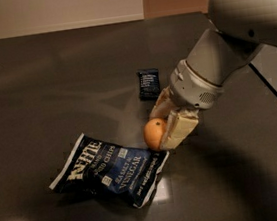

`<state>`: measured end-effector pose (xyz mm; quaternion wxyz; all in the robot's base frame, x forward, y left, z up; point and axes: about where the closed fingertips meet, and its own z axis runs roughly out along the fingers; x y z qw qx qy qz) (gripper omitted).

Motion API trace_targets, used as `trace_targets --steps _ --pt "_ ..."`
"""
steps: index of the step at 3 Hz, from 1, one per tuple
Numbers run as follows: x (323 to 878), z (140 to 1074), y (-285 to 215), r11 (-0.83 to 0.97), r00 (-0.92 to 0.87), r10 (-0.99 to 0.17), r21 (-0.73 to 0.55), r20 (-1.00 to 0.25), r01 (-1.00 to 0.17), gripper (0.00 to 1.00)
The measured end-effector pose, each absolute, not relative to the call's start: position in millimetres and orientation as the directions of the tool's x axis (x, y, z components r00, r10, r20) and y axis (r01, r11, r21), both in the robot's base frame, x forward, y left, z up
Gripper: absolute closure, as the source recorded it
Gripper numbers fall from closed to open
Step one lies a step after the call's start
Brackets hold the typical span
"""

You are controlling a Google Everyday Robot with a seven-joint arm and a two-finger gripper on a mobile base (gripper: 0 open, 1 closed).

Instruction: Move orange near blue chip bag

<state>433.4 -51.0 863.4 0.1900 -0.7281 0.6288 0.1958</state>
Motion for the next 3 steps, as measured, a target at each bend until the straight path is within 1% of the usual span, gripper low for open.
trace_targets --steps 1,2,3 --pt "430.6 857.8 -47.0 -0.149 0.141 -0.843 -0.027 -0.519 -0.988 0.84" --pt "431.0 853.3 -46.6 -0.151 0.144 -0.846 -0.028 -0.513 -0.988 0.62" --pt "431.2 848.0 -48.5 -0.150 0.143 -0.852 -0.027 -0.504 -0.988 0.37"
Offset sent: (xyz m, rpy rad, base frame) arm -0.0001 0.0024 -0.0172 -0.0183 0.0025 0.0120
